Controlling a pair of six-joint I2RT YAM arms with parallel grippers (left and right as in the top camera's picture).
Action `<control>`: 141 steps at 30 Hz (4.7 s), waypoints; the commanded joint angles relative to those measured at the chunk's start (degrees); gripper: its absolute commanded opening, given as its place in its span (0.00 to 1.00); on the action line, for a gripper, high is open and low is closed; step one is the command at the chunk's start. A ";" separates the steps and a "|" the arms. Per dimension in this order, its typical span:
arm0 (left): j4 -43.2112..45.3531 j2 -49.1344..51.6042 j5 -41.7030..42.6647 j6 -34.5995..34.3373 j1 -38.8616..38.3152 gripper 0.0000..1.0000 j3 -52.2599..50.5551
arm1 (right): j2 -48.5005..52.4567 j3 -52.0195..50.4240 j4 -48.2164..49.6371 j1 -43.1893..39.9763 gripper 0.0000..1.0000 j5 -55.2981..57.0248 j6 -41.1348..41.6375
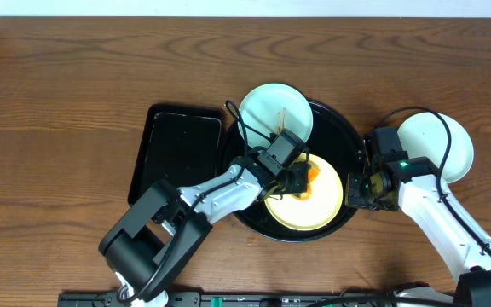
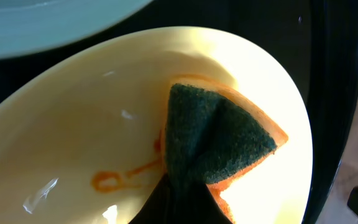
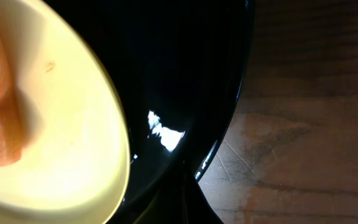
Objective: Clean dirty plates on tray and stack at the side
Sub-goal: 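Scrub the sauce on the yellow plate with the held sponge, then return the sponge with the left gripper into the black basin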
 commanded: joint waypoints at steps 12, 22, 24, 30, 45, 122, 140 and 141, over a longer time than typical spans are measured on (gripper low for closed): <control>-5.01 -5.60 -6.12 3.74 0.24 0.07 0.02 | -0.37 -0.04 5.49 0.46 0.18 -8.04 -0.63; 0.33 -4.26 -6.12 6.25 -2.25 0.08 0.02 | 3.10 -1.70 8.41 0.46 0.20 -8.04 -0.63; 0.66 -3.37 -6.14 6.25 -2.80 0.07 0.02 | 4.55 -2.38 9.44 0.48 0.18 -8.33 -0.63; 0.50 -0.98 -8.09 6.27 -3.21 0.08 0.02 | 8.07 -2.69 10.84 0.48 0.17 -9.86 -0.63; -7.87 -0.44 -12.17 6.25 -0.92 0.07 0.04 | 8.63 -2.69 9.05 0.39 0.01 -2.47 2.89; -18.62 -7.82 14.95 36.83 45.16 0.34 -4.48 | 8.63 -2.58 14.51 0.20 0.01 -1.97 1.40; -24.13 -22.69 2.40 30.16 42.64 0.66 -4.48 | -0.66 -0.76 17.11 0.20 0.01 -4.76 -6.23; -24.37 -23.30 2.40 30.16 42.64 0.67 -4.48 | -1.46 -0.76 17.20 0.20 0.01 -6.27 -6.51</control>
